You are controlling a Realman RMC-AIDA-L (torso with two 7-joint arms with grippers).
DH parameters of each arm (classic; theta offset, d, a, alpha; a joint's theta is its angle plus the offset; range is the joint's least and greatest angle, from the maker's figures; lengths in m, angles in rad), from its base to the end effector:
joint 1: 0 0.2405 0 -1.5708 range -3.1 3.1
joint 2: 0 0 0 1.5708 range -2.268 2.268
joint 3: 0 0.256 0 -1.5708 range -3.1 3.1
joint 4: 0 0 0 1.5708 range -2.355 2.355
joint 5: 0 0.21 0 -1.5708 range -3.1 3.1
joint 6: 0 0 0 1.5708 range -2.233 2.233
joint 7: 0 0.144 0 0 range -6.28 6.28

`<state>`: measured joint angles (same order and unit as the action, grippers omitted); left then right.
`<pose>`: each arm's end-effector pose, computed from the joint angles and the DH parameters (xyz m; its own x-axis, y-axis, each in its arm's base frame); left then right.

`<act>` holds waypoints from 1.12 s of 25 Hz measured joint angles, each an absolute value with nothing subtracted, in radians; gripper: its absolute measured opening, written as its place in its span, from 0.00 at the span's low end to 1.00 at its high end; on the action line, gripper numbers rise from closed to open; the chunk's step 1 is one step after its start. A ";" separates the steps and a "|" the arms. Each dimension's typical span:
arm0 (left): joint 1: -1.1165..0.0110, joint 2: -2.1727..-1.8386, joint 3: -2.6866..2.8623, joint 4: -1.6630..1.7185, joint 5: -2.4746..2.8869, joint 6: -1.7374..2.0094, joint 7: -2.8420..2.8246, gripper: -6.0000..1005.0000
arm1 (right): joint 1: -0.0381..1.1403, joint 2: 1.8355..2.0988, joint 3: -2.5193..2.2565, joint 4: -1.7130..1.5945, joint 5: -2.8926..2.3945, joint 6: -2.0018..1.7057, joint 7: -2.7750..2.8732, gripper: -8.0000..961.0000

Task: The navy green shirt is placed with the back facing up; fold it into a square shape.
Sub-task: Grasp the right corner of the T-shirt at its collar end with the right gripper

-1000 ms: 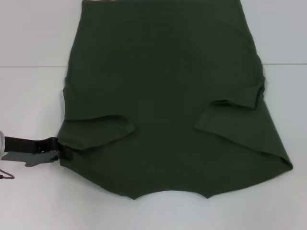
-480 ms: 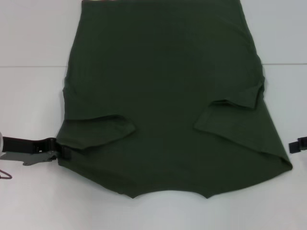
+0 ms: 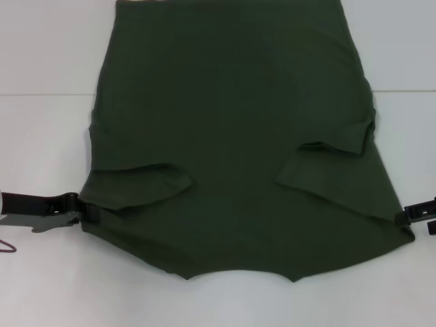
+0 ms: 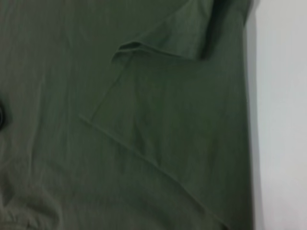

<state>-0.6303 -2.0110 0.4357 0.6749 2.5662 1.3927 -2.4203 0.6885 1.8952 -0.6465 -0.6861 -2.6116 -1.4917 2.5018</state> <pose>-0.3268 0.3533 0.0365 0.0681 0.9241 0.3759 0.9944 -0.0325 -0.1002 0.3143 0.3683 0.0715 0.1748 -0.9659 -0.1909 -0.9579 -0.1219 -0.2601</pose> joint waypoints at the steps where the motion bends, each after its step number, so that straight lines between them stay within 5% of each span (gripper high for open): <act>1: -0.630 -2.011 0.436 0.675 2.566 1.392 -2.420 0.04 | 0.688 1.897 -0.649 -0.686 -2.612 -1.488 2.502 0.96; 28: -0.635 -2.010 0.434 0.675 2.559 1.388 -2.411 0.04 | 0.715 1.923 -0.706 -0.660 -2.612 -1.445 2.507 0.93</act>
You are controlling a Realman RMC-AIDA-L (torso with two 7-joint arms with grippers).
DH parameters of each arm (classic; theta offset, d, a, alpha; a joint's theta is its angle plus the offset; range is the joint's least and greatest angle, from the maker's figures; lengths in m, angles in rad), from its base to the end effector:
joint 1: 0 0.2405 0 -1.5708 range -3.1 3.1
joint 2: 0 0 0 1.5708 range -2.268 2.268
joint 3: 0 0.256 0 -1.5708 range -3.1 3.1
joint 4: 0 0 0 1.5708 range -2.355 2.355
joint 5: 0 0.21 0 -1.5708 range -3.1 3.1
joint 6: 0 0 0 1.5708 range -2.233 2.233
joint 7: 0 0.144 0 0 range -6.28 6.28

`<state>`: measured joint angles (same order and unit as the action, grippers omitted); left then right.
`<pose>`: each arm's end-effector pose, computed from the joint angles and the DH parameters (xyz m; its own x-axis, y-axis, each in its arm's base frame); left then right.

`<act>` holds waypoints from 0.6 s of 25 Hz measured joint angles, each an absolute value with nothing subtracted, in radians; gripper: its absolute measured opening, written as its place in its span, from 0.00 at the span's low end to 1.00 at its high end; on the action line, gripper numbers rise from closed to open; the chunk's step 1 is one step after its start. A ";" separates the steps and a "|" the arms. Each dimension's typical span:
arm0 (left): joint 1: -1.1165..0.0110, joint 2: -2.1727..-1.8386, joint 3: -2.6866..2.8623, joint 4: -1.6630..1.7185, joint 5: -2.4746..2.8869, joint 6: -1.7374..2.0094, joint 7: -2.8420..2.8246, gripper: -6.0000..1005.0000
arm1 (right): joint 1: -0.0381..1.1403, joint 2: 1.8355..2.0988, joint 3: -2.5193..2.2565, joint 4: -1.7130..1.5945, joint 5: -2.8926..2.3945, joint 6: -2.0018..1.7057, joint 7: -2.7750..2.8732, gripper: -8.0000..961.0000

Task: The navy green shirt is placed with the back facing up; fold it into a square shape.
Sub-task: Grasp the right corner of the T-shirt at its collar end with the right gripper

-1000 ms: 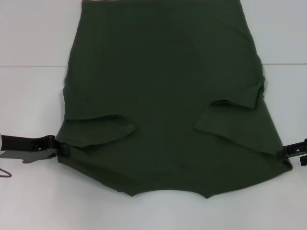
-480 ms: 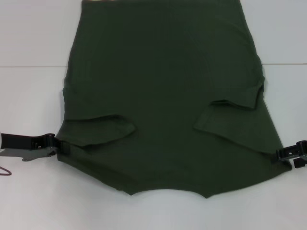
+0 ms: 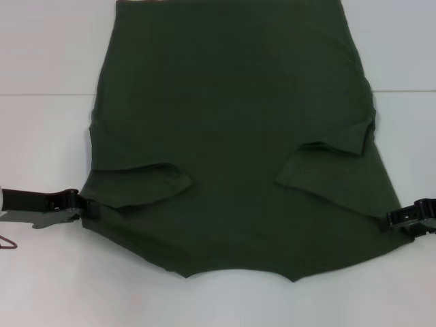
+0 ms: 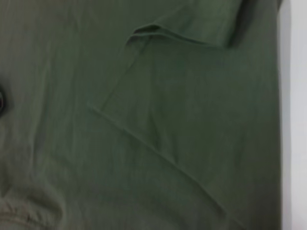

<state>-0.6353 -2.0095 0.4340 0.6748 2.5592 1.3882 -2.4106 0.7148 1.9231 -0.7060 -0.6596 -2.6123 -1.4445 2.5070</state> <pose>-0.3250 0.3562 0.0377 0.0811 0.9197 0.3842 0.9938 -0.0452 -0.1017 0.3050 0.3738 0.0502 0.2086 -0.9662 -0.1516 -0.9471 -0.1609 -0.2778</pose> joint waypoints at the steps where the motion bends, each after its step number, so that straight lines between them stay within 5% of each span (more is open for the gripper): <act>1: -0.636 -2.010 0.434 0.675 2.559 1.388 -2.410 0.04 | 0.716 1.923 -0.709 -0.660 -2.612 -1.445 2.508 0.92; 15: -0.639 -2.010 0.434 0.675 2.557 1.388 -2.408 0.05 | 0.720 1.923 -0.722 -0.660 -2.631 -1.436 2.518 0.91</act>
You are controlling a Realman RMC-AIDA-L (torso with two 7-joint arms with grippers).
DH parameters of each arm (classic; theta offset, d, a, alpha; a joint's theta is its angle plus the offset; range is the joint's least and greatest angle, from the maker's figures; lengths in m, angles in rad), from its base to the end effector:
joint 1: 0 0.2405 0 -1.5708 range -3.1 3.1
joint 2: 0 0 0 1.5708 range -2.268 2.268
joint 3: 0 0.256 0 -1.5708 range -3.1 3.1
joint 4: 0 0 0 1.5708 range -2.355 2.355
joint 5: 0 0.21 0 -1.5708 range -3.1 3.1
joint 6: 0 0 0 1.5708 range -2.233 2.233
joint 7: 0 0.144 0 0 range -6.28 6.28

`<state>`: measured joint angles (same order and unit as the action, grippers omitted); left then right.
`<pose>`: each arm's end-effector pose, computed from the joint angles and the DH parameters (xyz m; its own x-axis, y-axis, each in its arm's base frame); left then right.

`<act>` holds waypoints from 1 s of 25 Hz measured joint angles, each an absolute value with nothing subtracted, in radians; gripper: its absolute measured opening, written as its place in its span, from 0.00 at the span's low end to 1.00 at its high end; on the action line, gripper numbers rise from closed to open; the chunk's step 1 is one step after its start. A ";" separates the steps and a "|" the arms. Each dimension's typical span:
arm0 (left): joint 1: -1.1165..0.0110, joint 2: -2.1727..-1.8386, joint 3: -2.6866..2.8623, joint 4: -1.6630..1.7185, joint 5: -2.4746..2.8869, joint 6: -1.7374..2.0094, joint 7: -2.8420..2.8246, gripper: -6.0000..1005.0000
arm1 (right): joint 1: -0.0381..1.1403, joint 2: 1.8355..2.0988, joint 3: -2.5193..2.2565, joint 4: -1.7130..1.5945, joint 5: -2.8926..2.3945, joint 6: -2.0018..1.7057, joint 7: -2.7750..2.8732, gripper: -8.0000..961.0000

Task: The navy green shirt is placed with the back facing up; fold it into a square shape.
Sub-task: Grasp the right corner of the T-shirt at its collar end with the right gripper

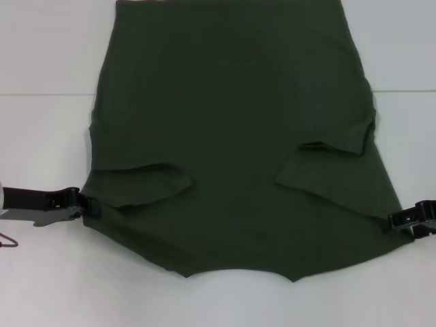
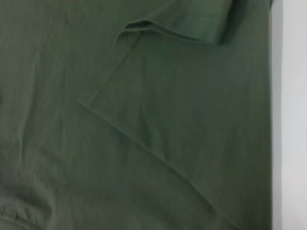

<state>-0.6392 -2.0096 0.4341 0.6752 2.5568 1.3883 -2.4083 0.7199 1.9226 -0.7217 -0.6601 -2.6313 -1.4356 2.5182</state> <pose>-0.3233 0.3577 0.0378 0.0869 0.9186 0.3855 0.9935 -0.0516 -0.1010 0.3059 0.3750 0.0501 0.2113 -0.9676 -0.1382 -0.9389 -0.1617 -0.3039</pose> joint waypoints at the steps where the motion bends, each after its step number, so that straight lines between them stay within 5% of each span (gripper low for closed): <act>1: -0.640 -2.010 0.434 0.675 2.556 1.388 -2.408 0.05 | 0.720 1.923 -0.722 -0.660 -2.632 -1.436 2.518 0.91; 25: -0.649 -2.005 0.434 0.670 2.543 1.379 -2.399 0.05 | 0.743 1.935 -0.724 -0.648 -2.637 -1.437 2.519 0.91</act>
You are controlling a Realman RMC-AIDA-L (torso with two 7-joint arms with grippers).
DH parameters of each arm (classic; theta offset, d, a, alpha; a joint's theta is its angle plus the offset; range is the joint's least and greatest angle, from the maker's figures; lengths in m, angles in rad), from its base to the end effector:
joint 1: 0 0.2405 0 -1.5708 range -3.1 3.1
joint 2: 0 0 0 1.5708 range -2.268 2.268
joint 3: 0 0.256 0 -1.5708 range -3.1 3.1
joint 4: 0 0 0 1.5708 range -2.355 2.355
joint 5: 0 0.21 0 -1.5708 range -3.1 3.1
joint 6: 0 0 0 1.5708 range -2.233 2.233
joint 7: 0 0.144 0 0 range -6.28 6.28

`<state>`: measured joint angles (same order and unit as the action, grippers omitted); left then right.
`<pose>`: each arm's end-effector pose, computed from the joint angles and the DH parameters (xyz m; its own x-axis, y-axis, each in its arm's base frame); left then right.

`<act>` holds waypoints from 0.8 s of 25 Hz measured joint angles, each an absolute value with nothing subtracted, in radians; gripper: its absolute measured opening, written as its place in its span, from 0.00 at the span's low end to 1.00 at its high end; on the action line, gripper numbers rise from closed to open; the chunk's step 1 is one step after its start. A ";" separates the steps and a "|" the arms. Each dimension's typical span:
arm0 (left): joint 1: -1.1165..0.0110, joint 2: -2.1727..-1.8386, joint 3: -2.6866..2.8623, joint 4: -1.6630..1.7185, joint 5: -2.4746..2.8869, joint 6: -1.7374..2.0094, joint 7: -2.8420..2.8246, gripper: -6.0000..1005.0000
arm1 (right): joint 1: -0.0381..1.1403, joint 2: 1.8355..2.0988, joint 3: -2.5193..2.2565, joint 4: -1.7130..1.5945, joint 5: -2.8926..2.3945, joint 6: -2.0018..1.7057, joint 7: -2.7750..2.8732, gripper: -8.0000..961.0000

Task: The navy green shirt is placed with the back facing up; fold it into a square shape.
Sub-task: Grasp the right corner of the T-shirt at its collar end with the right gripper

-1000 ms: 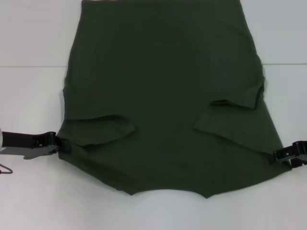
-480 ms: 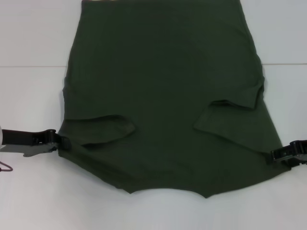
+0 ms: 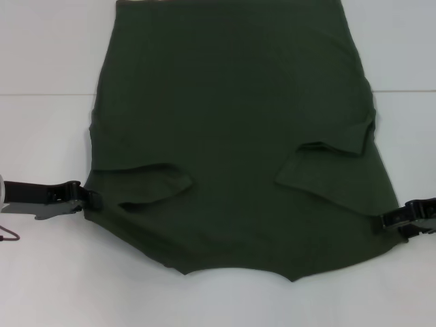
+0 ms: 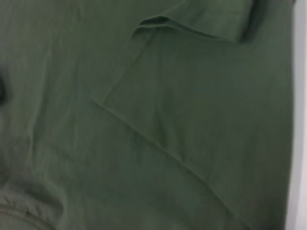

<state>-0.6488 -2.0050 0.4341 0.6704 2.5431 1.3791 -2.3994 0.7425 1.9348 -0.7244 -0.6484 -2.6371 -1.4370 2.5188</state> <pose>-0.3199 0.3628 0.0397 0.1017 0.9114 0.3988 0.9927 -0.0667 -0.1007 0.2973 0.3779 0.0419 0.2245 -0.9672 -0.1192 -0.9386 -0.1818 -0.2931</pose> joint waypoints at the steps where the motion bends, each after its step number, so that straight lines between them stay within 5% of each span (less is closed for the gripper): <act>1: -0.649 -2.005 0.434 0.670 2.543 1.379 -2.399 0.05 | 0.745 1.937 -0.724 -0.648 -2.637 -1.439 2.519 0.91; 20: -0.653 -2.002 0.434 0.670 2.540 1.367 -2.397 0.05 | 0.778 1.964 -0.791 -0.646 -2.638 -1.423 2.530 0.86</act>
<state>-0.6529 -2.0024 0.4341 0.6703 2.5401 1.3666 -2.3971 0.7783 1.9645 -0.7910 -0.6465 -2.6377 -1.4228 2.5299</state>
